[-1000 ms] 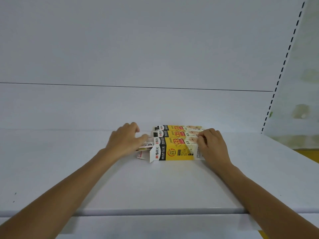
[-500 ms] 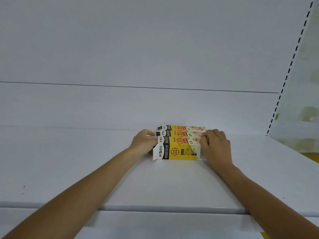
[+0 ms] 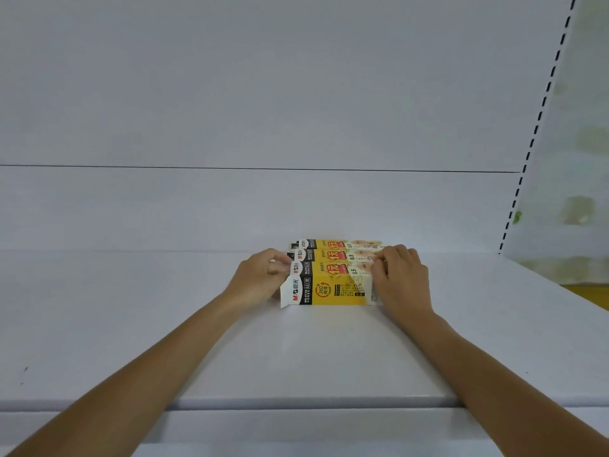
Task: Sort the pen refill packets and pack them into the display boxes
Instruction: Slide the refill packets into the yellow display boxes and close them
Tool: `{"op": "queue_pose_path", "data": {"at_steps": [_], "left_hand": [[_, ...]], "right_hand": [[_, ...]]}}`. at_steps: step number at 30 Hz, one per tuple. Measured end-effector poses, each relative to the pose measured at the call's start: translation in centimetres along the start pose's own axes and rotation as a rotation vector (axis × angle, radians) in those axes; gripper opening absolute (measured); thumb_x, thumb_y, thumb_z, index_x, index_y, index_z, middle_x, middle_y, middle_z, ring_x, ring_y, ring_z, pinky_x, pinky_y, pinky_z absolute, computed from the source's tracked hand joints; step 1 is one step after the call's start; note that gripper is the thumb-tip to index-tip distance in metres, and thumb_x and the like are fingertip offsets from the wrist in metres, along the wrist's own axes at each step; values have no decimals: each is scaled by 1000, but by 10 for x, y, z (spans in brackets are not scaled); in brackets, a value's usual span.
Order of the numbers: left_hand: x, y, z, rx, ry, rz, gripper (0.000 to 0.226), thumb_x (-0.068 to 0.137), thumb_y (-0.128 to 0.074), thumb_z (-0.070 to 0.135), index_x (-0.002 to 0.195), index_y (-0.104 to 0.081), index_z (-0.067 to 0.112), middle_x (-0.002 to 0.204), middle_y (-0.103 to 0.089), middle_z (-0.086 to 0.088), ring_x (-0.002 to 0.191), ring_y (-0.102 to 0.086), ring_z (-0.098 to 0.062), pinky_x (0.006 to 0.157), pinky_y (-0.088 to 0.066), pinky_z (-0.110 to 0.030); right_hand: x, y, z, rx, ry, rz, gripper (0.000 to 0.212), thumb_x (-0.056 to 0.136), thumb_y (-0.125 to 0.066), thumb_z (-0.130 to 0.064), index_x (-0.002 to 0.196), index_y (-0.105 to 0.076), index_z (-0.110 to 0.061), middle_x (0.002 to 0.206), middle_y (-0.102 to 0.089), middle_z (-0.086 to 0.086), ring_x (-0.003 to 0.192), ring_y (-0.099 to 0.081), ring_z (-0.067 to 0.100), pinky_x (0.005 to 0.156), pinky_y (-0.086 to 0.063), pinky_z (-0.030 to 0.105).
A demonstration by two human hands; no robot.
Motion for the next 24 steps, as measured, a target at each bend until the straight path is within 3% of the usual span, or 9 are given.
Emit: {"op": "queue_pose_path", "data": {"at_steps": [2,4,7,10,13,17,20,22,24], "left_hand": [[-3,7,-2,14,-7,53,12,88,-61,22,98,-55,19,91,-72,4,57,-54,4,52,-42,-14],[-11,20,-5,94,19,158,17,84,-65,33,91,-56,21,85,-67,7,67,-58,-3,56,-42,-18],[-31,33,1,532,33,264,14,88,-54,34,84,-58,22,87,-63,6,85,-59,-19,66,-36,-27],[-51,22,17,771,-61,196,20,89,-46,35,79,-59,24,86,-63,2,81,-55,-21,66,-35,-27],[-61,5,18,694,-95,33,17,89,-48,37,81,-62,31,93,-64,6,82,-52,-15,69,-35,-26],[-54,9,-1,498,8,-7,21,88,-51,34,101,-67,27,107,-64,6,98,-59,-19,77,-42,-27],[-54,13,-9,375,39,-55,25,88,-52,31,108,-65,23,109,-65,1,98,-60,-20,79,-44,-27],[-60,12,-7,376,11,-49,20,87,-52,29,102,-66,26,101,-65,3,94,-60,-19,78,-44,-26],[-65,11,-3,396,-40,-32,14,86,-52,27,83,-65,31,86,-61,9,89,-59,-17,74,-43,-26]], "right_hand": [[0,2,-1,-3,27,3,29,94,-35,-23,88,-59,-7,95,-59,6,88,-48,23,70,-35,35],[0,10,-8,-41,103,52,40,88,-30,-32,79,-62,-9,85,-64,4,79,-51,24,63,-35,32],[-6,23,-27,-42,218,121,40,79,-37,-36,69,-66,-11,70,-65,1,67,-55,23,57,-40,29],[-6,16,-42,-83,264,-48,44,80,-41,-49,75,-69,-15,73,-57,-6,75,-47,14,67,-33,26],[-3,8,-43,41,239,-299,30,82,-58,-50,86,-60,-20,88,-53,-8,89,-44,11,74,-31,25],[-4,3,-54,61,199,-499,41,80,-60,-54,109,-58,-25,106,-53,-8,108,-46,13,82,-39,31],[-1,-3,-64,-24,229,-545,41,85,-51,-56,103,-63,-21,90,-55,-6,102,-47,17,74,-40,31],[0,-1,-72,-78,239,-525,39,86,-54,-50,101,-67,-16,94,-61,1,97,-48,17,73,-42,32],[-1,0,-82,-58,229,-530,39,84,-60,-44,111,-65,-16,104,-62,2,98,-53,17,78,-44,32]]}}
Point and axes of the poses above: each hand's wrist, its own x-axis towards the middle knuckle, its own y-axis out of the back of the hand, z = x × y, the point moved 8 cm from there along x, towards the middle knuckle
